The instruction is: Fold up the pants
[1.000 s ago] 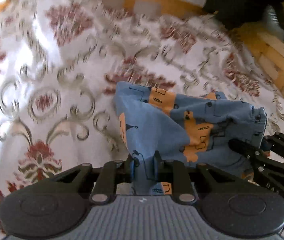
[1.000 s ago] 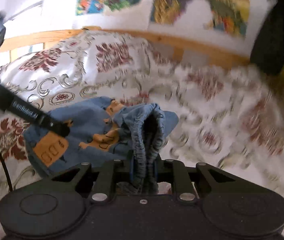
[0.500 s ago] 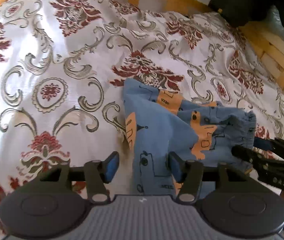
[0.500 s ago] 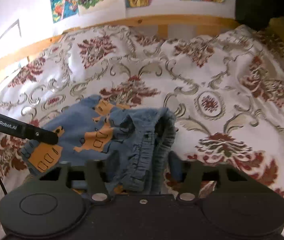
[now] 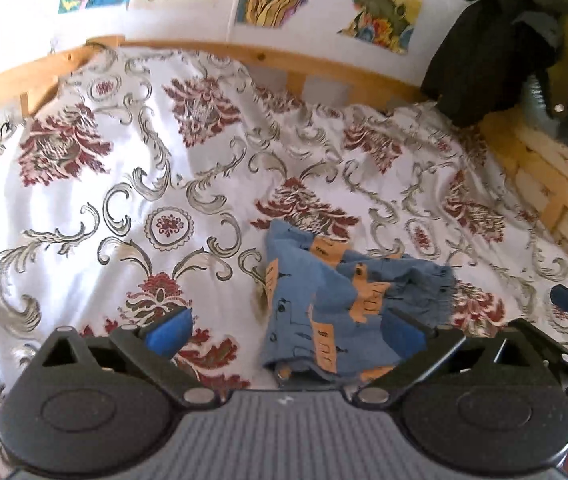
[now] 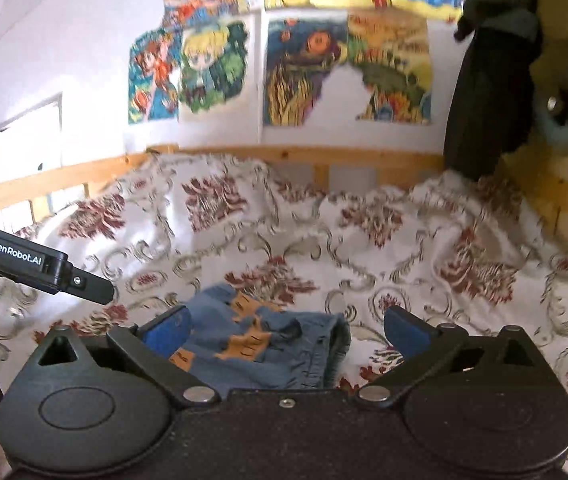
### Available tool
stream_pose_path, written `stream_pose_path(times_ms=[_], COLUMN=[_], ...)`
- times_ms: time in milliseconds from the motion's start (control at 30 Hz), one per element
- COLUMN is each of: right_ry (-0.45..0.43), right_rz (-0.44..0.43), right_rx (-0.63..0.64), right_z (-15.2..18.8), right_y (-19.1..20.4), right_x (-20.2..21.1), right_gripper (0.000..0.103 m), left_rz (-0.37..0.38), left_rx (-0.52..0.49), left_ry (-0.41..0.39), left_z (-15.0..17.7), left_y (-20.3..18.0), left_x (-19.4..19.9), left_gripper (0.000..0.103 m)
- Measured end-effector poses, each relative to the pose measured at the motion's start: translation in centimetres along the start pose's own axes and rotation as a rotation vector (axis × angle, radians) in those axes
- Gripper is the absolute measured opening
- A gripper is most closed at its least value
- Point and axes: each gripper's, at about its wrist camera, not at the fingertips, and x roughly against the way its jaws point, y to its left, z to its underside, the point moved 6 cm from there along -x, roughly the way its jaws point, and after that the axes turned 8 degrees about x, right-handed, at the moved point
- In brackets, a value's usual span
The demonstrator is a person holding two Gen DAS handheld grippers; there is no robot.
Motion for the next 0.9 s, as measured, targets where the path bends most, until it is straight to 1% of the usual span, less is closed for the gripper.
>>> stream_pose_path(times_ms=[167,367,500,633,900], right_ry=[-0.029,-0.003,0.015,0.026,0.049], right_rz=[0.010,0.010,0.002,0.004,0.007], right_rx=[-0.010,-0.016,-0.012,-0.010,-0.033], right_z=[-0.1,1.0,1.7,2.1,2.7], right_y=[1.0,2.2,3.0,3.3,3.0], right_x=[3.5,6.5,7.8,8.2,8.0], right_gripper=[0.102,0.102,0.102,0.102,0.102], left_rz=[-0.032,-0.093,-0.131,-0.142,-0.147], left_rx=[-0.015,-0.042,-0.077,-0.096,-0.084], left_ry=[-0.050,-0.077,-0.073,-0.071,-0.064], left_z=[1.7,4.8,6.6,7.8,8.1], left_y=[-0.3,0.1,0.3,0.5,0.7], left_x=[3.8,6.7,7.5,8.1,8.1], left_gripper=[0.103,0.103,0.103,0.103,0.103])
